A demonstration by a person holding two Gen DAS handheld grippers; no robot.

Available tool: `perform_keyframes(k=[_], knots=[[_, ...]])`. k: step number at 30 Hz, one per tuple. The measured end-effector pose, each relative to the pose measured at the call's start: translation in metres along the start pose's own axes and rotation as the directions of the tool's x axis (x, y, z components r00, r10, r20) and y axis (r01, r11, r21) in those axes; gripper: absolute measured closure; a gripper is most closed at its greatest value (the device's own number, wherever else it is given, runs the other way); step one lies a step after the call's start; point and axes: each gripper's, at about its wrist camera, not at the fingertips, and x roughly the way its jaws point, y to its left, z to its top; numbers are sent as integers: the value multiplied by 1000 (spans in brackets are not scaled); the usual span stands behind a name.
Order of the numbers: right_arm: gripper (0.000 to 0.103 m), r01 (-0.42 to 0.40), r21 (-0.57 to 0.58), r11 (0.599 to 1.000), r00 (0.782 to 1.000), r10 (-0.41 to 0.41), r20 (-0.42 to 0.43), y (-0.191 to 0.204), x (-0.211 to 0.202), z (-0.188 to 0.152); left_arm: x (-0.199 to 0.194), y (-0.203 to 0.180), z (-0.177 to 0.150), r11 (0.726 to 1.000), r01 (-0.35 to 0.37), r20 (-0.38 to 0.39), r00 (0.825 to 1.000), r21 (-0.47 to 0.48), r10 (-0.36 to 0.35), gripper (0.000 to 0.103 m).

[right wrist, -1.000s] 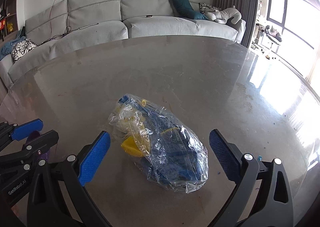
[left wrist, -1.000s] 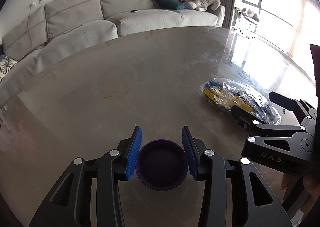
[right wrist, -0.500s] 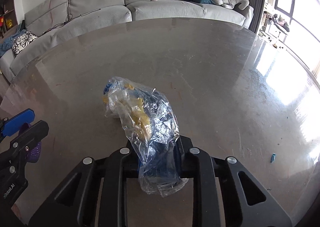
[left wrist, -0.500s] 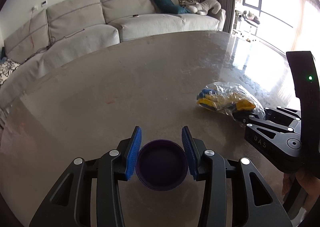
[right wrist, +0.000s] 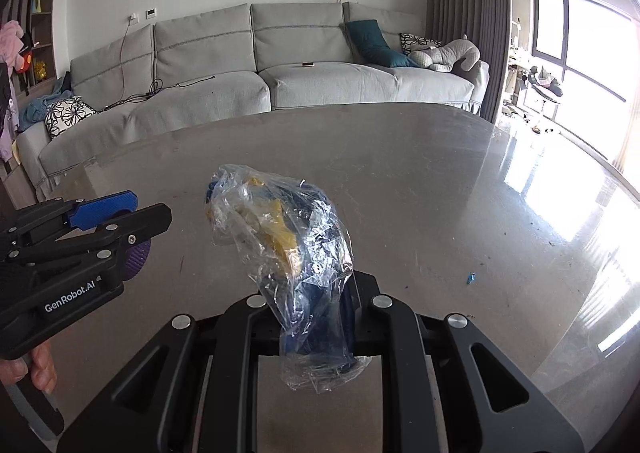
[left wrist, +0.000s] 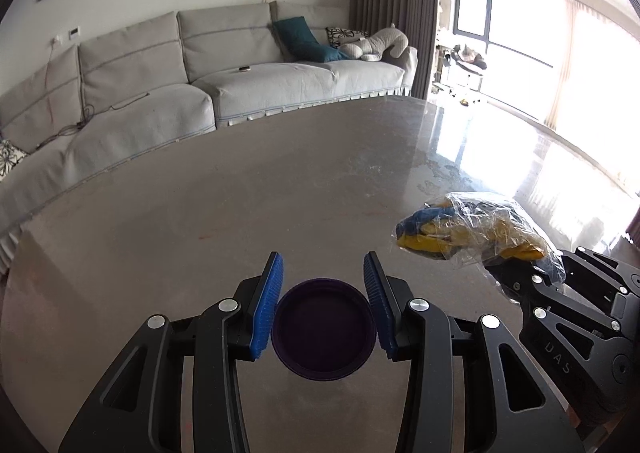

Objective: Collect trash
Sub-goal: 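Carry the purple bowl and glove bag with both grippers over the bin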

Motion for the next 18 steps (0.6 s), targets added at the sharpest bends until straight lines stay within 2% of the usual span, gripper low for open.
perform_keyframes(k=[6,11,18], knots=[[84,10,54,998,999,-12,51,-7,-57,-18,-36,-27,-17,998,66,33,997,13,-66,61],[83,27,92,995,998,-32,54,-15,-99,-46,-60,-53,-54,991,134,-4,991,15,-134,61],[83,93,140,986,994,-100,39,-30,-155,-102,-96,-108,-126,965,254,-87,965,69,-248,61]])
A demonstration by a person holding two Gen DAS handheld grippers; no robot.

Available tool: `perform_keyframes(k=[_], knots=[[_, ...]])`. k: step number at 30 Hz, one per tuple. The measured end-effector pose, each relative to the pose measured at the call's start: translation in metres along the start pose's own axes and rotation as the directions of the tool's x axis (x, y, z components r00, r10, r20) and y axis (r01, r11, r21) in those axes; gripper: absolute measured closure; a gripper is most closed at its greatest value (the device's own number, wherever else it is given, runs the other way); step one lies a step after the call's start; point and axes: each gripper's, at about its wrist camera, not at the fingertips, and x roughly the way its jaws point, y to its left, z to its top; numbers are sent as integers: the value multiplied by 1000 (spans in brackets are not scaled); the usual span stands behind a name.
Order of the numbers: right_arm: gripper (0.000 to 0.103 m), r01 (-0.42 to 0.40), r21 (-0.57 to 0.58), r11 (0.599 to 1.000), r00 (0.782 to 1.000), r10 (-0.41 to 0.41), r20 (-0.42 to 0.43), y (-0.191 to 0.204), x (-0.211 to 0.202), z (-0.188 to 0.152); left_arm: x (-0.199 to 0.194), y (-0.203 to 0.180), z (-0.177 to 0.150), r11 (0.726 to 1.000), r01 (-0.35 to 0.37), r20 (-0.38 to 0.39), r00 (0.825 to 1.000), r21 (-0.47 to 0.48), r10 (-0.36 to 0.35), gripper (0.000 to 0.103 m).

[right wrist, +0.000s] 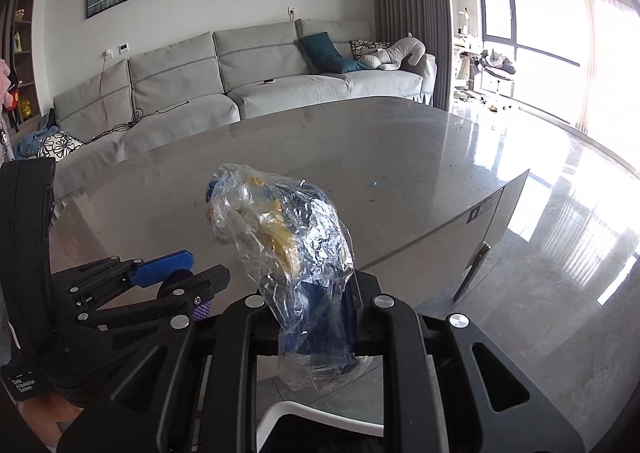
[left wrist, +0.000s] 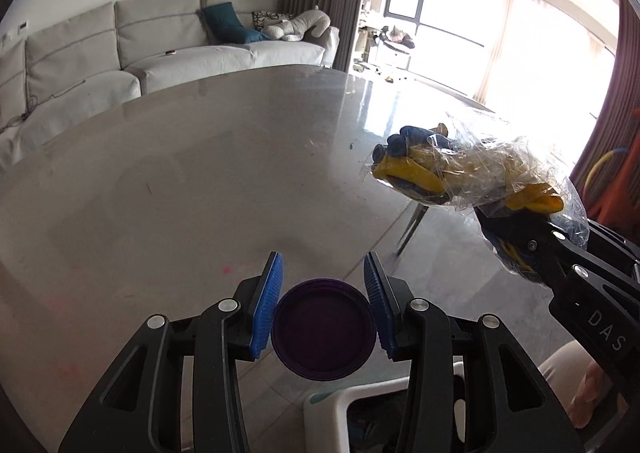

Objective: Collect trash
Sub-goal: 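Carry the purple bowl and glove bag with both grippers over the bin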

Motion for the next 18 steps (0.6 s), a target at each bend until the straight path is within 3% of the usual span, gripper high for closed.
perform_keyframes(k=[9,18], knots=[[82,66,90,994,997,-62,-48,-30,-43,-77,-1,-72,-75,983,103,-104,991,154,-87,61],[81,98,150,984,992,-84,-100,-47,-61,-126,11,-99,-118,965,162,-222,968,204,-115,61]])
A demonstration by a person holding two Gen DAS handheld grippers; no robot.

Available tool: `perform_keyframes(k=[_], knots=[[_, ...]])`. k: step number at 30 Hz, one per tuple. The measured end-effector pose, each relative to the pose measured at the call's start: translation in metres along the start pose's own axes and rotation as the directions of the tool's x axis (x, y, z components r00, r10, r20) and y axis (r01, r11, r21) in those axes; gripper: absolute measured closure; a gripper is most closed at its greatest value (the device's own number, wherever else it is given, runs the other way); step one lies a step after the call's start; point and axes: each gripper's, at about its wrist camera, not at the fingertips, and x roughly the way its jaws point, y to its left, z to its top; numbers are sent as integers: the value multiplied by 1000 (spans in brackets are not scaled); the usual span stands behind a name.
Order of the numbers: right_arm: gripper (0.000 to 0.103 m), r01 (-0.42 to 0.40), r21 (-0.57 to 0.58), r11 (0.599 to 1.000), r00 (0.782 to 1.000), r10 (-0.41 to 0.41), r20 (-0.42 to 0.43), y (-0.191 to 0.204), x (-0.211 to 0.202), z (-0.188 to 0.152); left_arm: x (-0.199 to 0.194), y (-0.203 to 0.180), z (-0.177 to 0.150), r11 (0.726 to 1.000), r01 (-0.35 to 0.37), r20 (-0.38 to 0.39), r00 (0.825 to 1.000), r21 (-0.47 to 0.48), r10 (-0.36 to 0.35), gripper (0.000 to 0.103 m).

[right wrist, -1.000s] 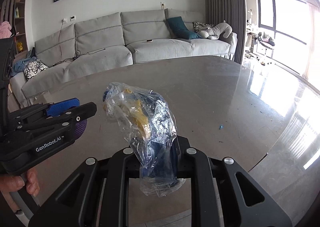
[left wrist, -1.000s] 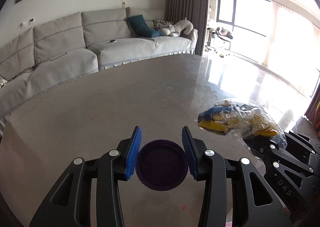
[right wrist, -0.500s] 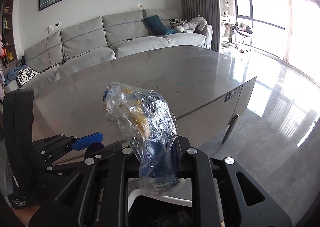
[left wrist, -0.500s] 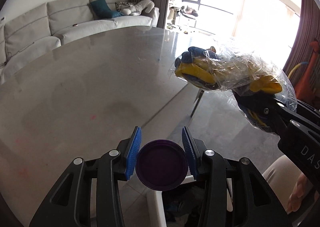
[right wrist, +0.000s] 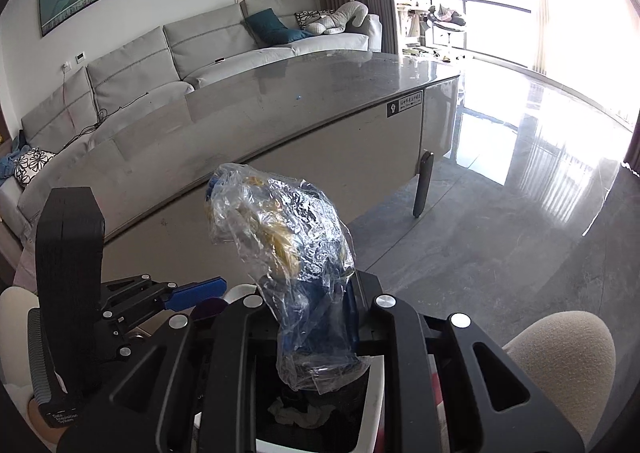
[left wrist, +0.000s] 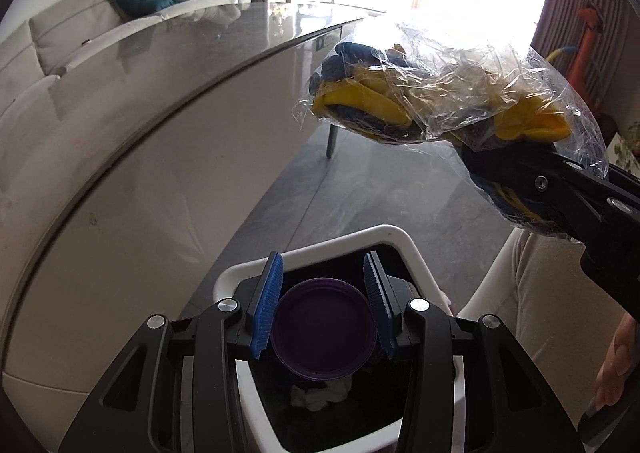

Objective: Collect trash
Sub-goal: 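Carry the purple bowl and glove bag with both grippers over the bin, then open both grippers to drop the bowl and glove bag into the bin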

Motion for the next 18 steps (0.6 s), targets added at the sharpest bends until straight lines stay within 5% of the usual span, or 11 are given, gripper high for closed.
perform_keyframes(k=[9,10,11,12,14,18], knots=[[80,6,2,1000,1000,-7,12,-2,-7,-5,8,-6,0,998,50,-45,998,33,-48,59],[80,10,-2,1000,1000,-10,12,0,-7,-4,10,-8,0,998,37,-49,998,42,-35,50],[80,13,-3,1000,1000,-13,12,0,-6,-3,12,-8,0,999,-6,-56,998,52,9,18],[80,14,-2,1000,1000,-14,10,0,-6,-4,12,-11,-3,996,-61,-46,997,60,64,4],[80,17,-2,1000,1000,-17,3,1,-4,-5,9,-16,-8,989,-125,-14,992,81,126,4],[79,13,-6,1000,1000,-13,-5,4,-3,-6,13,-15,-10,989,-123,-32,991,78,126,4]])
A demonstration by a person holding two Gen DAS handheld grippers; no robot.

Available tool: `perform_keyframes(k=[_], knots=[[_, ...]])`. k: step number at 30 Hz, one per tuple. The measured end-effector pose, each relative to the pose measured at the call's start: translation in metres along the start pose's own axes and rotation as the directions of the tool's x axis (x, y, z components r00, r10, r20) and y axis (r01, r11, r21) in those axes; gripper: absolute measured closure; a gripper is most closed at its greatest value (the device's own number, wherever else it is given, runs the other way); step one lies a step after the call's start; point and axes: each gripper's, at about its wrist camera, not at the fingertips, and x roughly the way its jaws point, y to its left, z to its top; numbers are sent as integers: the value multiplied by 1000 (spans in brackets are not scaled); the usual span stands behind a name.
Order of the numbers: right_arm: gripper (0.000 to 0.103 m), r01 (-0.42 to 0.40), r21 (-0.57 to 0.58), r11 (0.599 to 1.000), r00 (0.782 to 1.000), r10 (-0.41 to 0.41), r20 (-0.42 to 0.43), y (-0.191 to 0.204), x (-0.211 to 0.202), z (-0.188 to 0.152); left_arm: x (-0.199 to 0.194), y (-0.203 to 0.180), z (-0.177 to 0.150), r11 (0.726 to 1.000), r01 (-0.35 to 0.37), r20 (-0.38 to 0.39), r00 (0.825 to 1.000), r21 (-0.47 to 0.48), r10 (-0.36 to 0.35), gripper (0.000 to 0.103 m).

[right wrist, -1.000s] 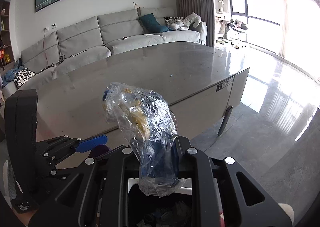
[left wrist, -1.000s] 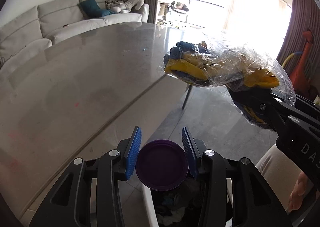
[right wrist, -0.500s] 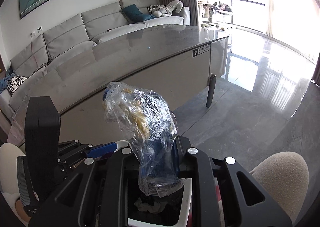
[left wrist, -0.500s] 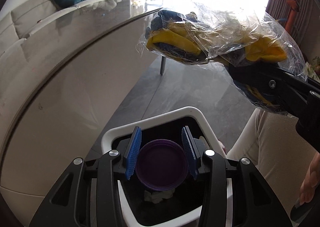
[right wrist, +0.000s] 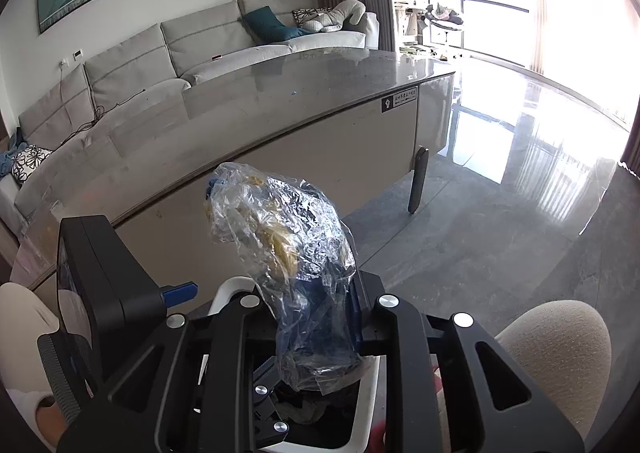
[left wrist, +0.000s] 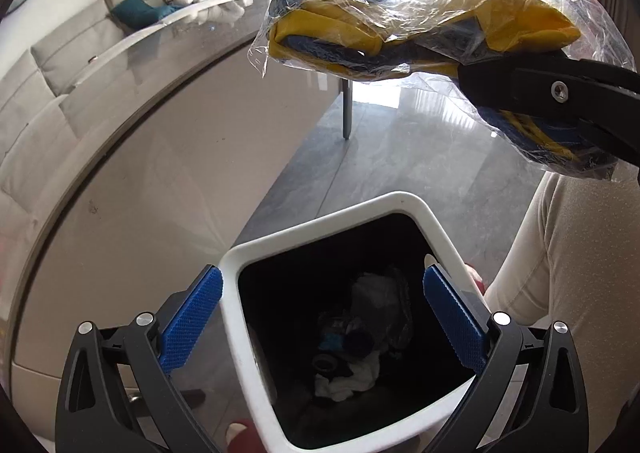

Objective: Collect trash
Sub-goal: 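Open both grippers to drop the bowl and glove bag into the bin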

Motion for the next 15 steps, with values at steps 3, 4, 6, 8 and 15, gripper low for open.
perform_keyframes(k=[3,4,6,8,15], knots=[[79,-2,-1,1000,1000,2,-2,0,0,0,3,2,2,1000,13,-5,1000,-7,-13,4],[79,-3,-1,1000,1000,3,-2,0,1,1,4,2,2,1000,16,-7,1000,-7,-16,4],[79,-3,-2,1000,1000,3,-5,-1,2,1,1,1,0,1000,17,-5,1000,-6,-17,4],[79,-5,0,1000,1000,5,-4,-2,2,2,-1,2,1,1000,16,-1,1000,-7,-16,4],[78,-17,0,1000,1000,17,-19,-2,8,-3,-9,20,1,998,-28,12,1000,-50,29,4]])
